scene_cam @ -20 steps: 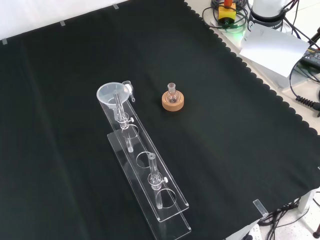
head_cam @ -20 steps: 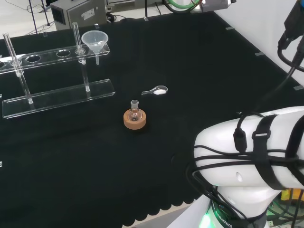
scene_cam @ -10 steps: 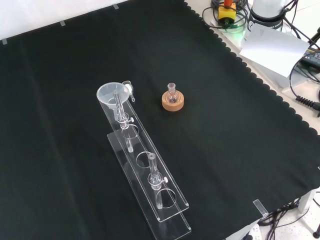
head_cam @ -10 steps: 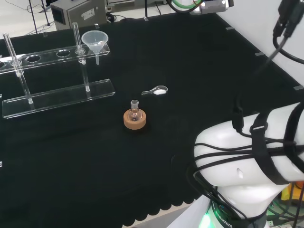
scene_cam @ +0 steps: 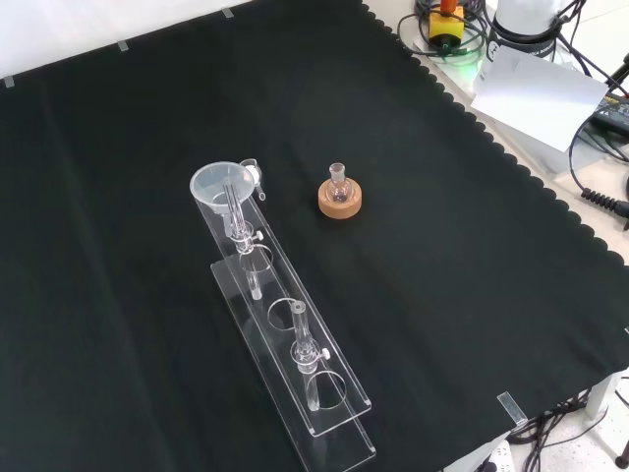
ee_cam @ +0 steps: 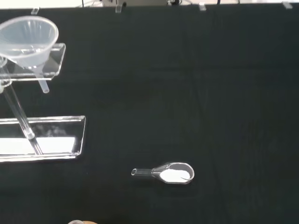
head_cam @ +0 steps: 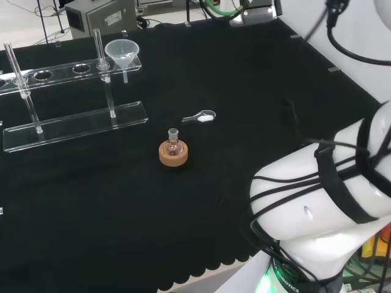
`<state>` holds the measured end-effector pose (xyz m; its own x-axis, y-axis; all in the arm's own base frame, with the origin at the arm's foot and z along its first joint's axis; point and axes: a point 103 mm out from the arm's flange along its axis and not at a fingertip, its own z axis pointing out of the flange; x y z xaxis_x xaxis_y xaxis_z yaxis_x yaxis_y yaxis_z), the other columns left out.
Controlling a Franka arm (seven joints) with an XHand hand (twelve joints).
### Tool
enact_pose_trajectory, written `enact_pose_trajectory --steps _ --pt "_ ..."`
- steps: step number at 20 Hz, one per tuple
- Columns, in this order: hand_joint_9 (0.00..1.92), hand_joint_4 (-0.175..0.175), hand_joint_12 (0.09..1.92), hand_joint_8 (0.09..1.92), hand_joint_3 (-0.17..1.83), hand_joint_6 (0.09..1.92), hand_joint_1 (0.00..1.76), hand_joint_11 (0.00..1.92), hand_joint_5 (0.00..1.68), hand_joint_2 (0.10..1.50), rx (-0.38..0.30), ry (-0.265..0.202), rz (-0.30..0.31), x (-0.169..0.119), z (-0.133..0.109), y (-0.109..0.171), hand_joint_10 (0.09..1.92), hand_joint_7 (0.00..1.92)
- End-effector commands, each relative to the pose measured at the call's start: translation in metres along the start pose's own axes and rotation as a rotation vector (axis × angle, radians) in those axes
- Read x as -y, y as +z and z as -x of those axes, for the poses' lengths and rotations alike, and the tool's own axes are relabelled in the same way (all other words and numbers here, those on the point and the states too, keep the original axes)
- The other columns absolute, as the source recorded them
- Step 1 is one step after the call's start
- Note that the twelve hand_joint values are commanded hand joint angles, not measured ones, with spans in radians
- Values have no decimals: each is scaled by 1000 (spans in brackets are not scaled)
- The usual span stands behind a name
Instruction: Pick up the funnel from the transparent funnel stand.
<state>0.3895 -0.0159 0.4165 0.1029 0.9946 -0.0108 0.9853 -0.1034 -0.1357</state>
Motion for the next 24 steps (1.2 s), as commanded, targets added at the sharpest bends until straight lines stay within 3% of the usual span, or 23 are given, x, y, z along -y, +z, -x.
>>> enact_pose_trajectory --steps 1,7,14,24 --pt "154 5 1339 400 364 87 0 0 236 1224 21 -58 -47 -74 -21 26 609 0" --pt "150 4 1334 386 354 87 0 0 232 1225 41 -92 -92 -107 -36 48 607 0" --pt "172 -13 1352 408 325 87 19 0 205 1204 92 -131 -151 -124 -73 79 625 0" --pt "186 -26 1386 531 279 87 93 0 176 1165 125 -160 -177 -157 -107 91 684 0"
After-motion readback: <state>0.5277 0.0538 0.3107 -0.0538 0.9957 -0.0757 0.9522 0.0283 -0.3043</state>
